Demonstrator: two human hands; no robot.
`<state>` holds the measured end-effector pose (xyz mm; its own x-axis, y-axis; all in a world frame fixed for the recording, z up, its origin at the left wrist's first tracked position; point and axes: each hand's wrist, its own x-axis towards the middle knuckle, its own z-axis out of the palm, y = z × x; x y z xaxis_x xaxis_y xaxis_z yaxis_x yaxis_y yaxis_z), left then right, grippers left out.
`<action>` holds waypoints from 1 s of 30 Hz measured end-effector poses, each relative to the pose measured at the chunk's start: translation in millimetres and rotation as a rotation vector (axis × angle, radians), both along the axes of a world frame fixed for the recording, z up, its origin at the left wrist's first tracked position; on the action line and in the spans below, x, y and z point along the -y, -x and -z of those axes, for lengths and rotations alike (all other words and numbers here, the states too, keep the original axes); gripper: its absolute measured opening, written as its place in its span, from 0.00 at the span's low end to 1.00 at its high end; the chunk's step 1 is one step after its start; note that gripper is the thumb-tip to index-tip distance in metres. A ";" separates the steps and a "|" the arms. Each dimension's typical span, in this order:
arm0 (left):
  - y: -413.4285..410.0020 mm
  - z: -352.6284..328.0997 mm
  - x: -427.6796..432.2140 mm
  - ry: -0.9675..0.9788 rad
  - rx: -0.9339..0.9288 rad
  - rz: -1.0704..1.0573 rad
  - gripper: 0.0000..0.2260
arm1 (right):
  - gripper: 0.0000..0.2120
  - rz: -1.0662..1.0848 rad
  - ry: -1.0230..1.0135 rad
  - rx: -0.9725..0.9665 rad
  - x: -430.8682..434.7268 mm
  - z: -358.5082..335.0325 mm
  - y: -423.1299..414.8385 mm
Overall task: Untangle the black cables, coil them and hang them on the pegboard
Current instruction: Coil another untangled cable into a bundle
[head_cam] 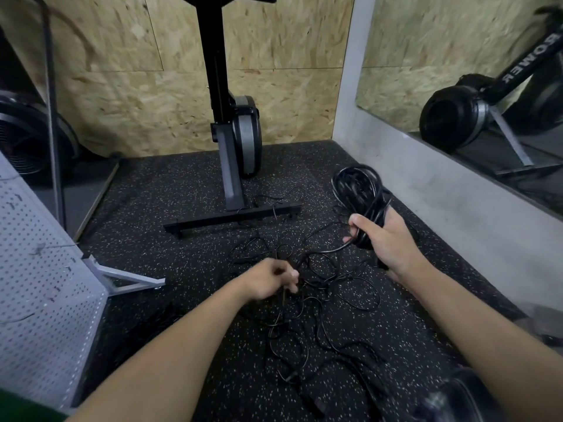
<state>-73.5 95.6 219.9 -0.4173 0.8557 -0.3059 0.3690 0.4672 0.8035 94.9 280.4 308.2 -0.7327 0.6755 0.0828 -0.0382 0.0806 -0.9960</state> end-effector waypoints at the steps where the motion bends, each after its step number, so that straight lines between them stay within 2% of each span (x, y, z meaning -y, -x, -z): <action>1: 2.7 -6.2 2.5 -0.036 -0.080 -0.034 0.12 | 0.13 0.031 -0.134 0.086 -4.9 2.6 0.1; 4: 4.0 -24.6 6.1 -0.126 -0.393 -0.035 0.09 | 0.17 0.028 -0.372 0.360 -19.4 17.1 -0.2; 6: -3.1 -40.2 5.1 -0.220 -0.511 0.008 0.08 | 0.16 0.012 -0.454 0.507 -25.0 26.0 -0.4; 9: -17.9 -64.4 -0.5 -0.363 -0.681 0.039 0.08 | 0.13 -0.048 -0.451 0.592 -25.2 32.2 -0.1; 11: -27.5 -72.7 -4.3 -0.456 -0.752 0.038 0.08 | 0.16 -0.122 -0.475 0.603 -20.9 31.8 0.6; 14: -34.7 -74.1 -8.7 -0.586 -0.761 0.005 0.08 | 0.20 -0.303 -0.423 0.594 -7.4 32.8 2.0; 17: -33.8 -76.0 -11.9 -0.640 -0.681 -0.070 0.08 | 0.11 -0.466 -0.110 0.529 2.6 28.4 0.7; 20: -29.8 -75.7 -10.8 -0.650 -0.582 -0.140 0.08 | 0.23 -0.515 0.033 0.488 7.2 21.2 -4.6; 22: -27.1 -72.4 -9.9 -0.628 -0.571 -0.165 0.07 | 0.26 -0.543 -0.038 0.516 13.1 15.7 -6.6; 26: -22.6 -68.7 -7.8 -0.601 -0.536 -0.216 0.09 | 0.15 -0.624 -0.216 0.542 22.4 13.0 -4.8; 30: -17.7 -67.6 -3.5 -0.574 -0.430 -0.231 0.15 | 0.04 -0.708 -0.335 0.570 24.2 16.8 -5.8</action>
